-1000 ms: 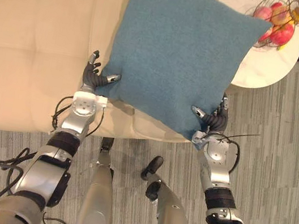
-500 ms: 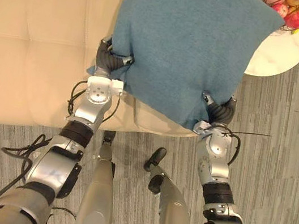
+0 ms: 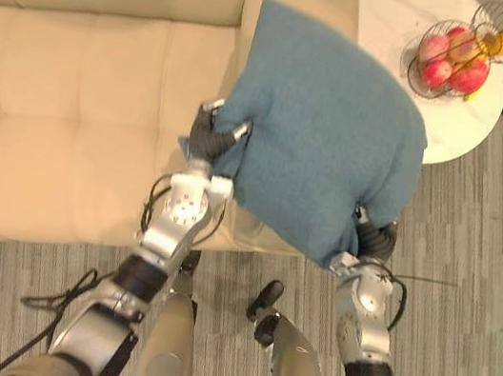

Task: Pick up cushions and gather them together orderly.

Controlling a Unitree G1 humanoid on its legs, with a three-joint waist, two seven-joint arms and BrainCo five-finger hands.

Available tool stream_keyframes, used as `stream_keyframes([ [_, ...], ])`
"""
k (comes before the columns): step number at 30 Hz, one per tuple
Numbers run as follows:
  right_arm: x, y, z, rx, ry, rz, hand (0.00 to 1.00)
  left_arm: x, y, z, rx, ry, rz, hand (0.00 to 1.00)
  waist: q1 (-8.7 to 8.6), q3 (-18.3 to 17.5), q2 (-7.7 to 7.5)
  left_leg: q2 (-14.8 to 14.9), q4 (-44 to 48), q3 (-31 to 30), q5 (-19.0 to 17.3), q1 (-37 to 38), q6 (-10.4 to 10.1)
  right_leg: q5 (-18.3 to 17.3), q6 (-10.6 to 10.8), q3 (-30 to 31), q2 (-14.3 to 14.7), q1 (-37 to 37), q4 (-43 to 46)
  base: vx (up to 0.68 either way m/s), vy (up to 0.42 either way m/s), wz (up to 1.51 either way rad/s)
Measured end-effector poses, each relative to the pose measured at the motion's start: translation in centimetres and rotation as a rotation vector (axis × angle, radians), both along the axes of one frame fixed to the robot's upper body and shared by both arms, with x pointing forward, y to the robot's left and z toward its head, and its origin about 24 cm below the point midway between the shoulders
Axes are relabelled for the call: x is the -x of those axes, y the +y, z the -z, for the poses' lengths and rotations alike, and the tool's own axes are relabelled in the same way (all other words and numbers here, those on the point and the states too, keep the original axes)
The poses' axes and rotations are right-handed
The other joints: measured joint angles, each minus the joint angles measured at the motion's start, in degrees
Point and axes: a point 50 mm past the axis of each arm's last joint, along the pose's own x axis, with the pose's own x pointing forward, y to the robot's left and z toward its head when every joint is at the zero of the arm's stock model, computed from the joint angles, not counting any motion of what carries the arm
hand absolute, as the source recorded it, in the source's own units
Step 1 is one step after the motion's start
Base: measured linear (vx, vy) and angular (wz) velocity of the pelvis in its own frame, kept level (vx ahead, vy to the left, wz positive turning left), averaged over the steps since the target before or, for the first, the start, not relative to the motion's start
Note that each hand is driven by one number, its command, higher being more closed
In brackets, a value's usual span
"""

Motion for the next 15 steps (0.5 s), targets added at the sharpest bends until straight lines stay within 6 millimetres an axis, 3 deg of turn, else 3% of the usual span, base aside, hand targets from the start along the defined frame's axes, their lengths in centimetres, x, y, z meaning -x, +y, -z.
stream_keyframes([
  [2,1.3,0.3,1.7,0.011,0.066,-0.046,1.0,2.3,0.9,2.9,0.027,0.089,-0.014,1.0,-0.17,-3.45,1.32,-0.14,-1.3,-0.04,0.02,2.85,0.03,-0.01,0.07,-0.5,0.23,3.16,-1.73,0.13,-0.023,0.04],
  [5,3.5,0.6,2.9,0.014,0.114,-0.089,1.0,5.5,1.6,5.3,0.084,0.174,-0.026,1.0,-0.54,-8.44,2.11,-0.49,-2.89,-0.13,0.0,6.27,0.06,-0.07,0.36,-1.01,0.38,7.21,-4.09,0.11,-0.003,0.11],
  [9,4.1,1.2,2.1,0.051,0.072,-0.148,1.0,8.0,2.6,6.2,0.149,0.191,-0.056,1.0,-0.59,-11.43,2.13,-0.57,-2.94,-0.09,-1.1,9.91,1.17,0.37,1.01,-1.36,0.93,12.15,-6.7,0.05,0.008,0.06],
  [15,5.0,1.6,2.3,0.056,0.08,-0.184,1.0,10.1,3.0,7.1,0.174,0.225,-0.069,1.0,-0.6,-16.04,2.03,-0.77,-2.55,0.27,-2.21,11.92,1.67,1.5,1.63,-1.18,1.33,15.41,-9.52,0.0,0.003,-0.01],
])
